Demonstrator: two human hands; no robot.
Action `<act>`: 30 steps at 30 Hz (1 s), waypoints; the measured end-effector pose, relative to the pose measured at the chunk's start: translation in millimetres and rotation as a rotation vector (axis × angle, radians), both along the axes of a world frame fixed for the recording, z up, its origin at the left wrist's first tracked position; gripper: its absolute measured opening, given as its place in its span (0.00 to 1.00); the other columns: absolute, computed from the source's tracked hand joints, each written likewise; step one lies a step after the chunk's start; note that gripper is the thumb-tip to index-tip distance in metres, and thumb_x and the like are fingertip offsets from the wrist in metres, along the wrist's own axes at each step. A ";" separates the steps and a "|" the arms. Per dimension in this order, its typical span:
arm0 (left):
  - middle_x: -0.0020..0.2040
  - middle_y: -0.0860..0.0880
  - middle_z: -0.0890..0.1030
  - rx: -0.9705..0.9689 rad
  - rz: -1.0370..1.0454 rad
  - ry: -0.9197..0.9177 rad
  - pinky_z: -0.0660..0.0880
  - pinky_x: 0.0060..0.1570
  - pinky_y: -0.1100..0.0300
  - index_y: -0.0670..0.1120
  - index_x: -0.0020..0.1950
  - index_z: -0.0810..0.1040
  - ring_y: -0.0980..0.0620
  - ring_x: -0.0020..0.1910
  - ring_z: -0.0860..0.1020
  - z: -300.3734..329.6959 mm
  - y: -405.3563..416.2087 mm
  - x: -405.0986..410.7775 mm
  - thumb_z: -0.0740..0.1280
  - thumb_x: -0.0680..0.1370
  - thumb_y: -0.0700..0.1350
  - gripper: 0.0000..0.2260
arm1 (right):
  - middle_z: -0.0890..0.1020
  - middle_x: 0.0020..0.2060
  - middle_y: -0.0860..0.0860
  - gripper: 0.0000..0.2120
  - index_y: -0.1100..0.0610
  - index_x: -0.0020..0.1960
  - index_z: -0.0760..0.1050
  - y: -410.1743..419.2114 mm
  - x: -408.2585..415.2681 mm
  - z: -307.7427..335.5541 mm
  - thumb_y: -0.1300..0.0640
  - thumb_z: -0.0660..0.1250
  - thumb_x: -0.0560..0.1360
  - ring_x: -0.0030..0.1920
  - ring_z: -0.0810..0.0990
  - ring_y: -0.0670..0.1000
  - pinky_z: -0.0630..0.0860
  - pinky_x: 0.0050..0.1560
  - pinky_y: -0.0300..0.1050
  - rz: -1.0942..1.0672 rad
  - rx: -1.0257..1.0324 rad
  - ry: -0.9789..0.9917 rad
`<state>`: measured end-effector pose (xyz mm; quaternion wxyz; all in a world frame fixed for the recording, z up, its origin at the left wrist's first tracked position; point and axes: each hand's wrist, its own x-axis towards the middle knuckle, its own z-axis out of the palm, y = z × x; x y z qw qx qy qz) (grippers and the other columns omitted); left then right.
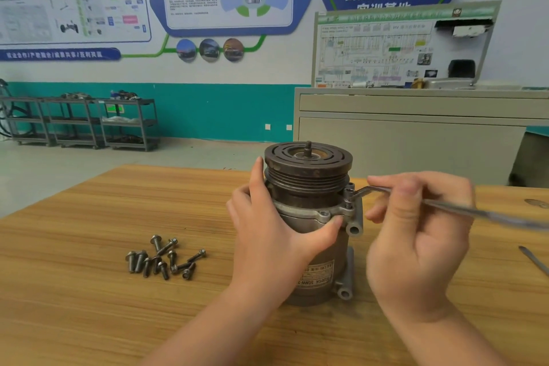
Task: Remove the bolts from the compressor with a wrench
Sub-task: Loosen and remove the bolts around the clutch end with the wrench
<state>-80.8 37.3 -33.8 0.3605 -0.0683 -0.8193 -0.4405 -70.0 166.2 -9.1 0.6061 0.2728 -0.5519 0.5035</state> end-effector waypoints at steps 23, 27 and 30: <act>0.68 0.59 0.50 0.033 -0.063 0.149 0.57 0.71 0.58 0.67 0.69 0.46 0.52 0.72 0.56 -4.8 5.9 5.4 0.70 0.62 0.65 0.44 | 0.78 0.27 0.52 0.08 0.56 0.47 0.67 31.4 -34.0 42.8 0.65 0.53 0.80 0.21 0.71 0.46 0.67 0.21 0.33 0.875 -0.618 -1.030; 0.63 0.64 0.49 0.045 -0.062 0.198 0.59 0.70 0.58 0.66 0.70 0.47 0.51 0.70 0.58 -7.3 4.0 0.3 0.70 0.62 0.66 0.44 | 0.79 0.27 0.50 0.10 0.58 0.42 0.70 34.3 -37.9 58.0 0.59 0.57 0.82 0.24 0.73 0.44 0.70 0.23 0.34 0.905 -0.550 -0.939; 0.62 0.66 0.48 0.049 -0.077 0.196 0.59 0.70 0.58 0.67 0.69 0.47 0.53 0.71 0.57 -9.3 3.6 -1.9 0.72 0.62 0.65 0.45 | 0.81 0.29 0.49 0.09 0.57 0.45 0.68 34.5 -21.6 60.3 0.55 0.58 0.82 0.26 0.77 0.45 0.74 0.27 0.35 0.670 -0.495 -0.660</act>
